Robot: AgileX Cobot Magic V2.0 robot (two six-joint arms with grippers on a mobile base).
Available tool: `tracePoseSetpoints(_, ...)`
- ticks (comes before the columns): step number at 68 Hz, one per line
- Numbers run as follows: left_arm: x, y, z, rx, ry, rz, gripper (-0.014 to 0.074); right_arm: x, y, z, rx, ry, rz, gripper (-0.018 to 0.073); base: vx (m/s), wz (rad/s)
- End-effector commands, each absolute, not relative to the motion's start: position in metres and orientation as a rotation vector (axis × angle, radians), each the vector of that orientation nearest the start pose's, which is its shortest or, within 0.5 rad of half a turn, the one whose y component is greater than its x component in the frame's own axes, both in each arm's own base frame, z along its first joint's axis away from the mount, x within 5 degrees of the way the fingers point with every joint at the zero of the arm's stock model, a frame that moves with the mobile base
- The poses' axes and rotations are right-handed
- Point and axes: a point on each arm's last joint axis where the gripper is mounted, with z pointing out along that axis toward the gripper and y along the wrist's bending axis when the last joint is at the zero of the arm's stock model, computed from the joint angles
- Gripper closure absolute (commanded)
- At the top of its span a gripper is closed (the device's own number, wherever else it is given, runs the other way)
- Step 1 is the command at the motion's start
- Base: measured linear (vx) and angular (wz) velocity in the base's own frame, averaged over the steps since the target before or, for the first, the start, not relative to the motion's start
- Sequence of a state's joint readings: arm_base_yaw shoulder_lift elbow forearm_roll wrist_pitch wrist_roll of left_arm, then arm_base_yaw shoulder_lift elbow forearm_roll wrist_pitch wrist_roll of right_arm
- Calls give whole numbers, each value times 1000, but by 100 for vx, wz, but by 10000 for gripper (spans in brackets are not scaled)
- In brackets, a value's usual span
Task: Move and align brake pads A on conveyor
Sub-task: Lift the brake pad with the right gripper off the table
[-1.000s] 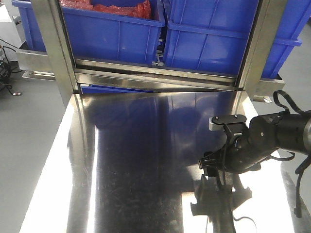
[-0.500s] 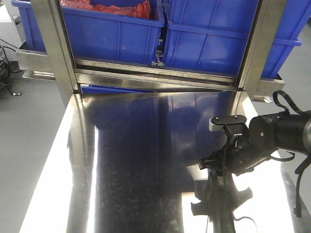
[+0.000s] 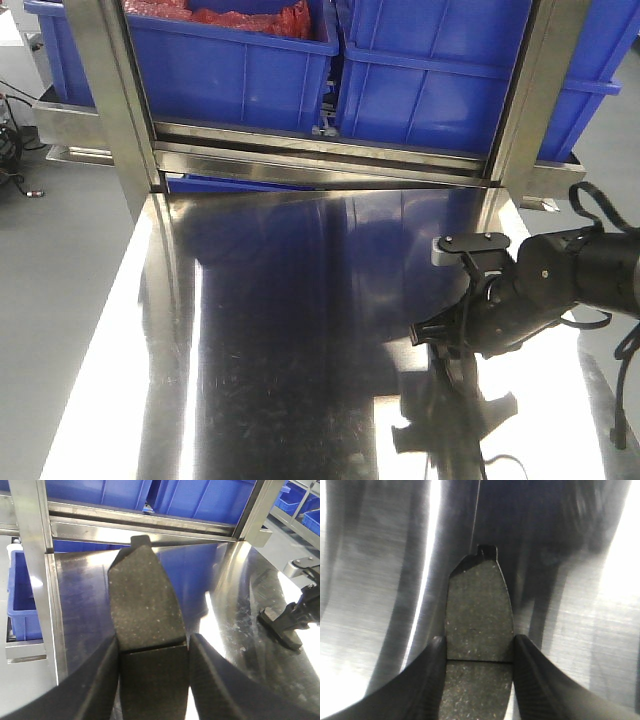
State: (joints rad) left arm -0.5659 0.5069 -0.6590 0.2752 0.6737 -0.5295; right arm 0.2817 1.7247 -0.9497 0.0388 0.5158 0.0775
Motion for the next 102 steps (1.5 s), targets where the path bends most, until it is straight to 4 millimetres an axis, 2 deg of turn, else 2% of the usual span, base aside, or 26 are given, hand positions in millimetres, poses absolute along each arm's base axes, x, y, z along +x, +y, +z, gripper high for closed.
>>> tracePoseSetpoints(1, 87, -38, 354, 150, 1890, -442, 472, 312, 91, 205, -247, 2617, 150, 510, 0, 0)
tracePoseSetpoints(23, 87, -38, 354, 150, 1890, -442, 472, 299, 87, 247, -235, 2478, 178, 508, 0, 0)
tracePoseSetpoints(38, 87, -38, 354, 150, 1890, -442, 472, 279, 81, 292, -240, 2328, 185, 507, 0, 0)
tracePoseSetpoints(59, 87, -38, 354, 150, 1890, -442, 472, 235, 68, 354, -226, 2095, 213, 503, 0, 0)
tracePoseSetpoints(80, 87, -38, 354, 150, 1892, -441, 472, 182, 52, 396, -214, 1922, 226, 499, 0, 0)
tracePoseSetpoints(88, 87, -38, 354, 150, 1892, -441, 472, 162, 47, 400, -209, 1869, 232, 499, 0, 0)
tracePoseSetpoints(102, 87, -38, 354, 150, 1892, -441, 472, 126, 36, 376, -196, 1761, 245, 499, 0, 0)
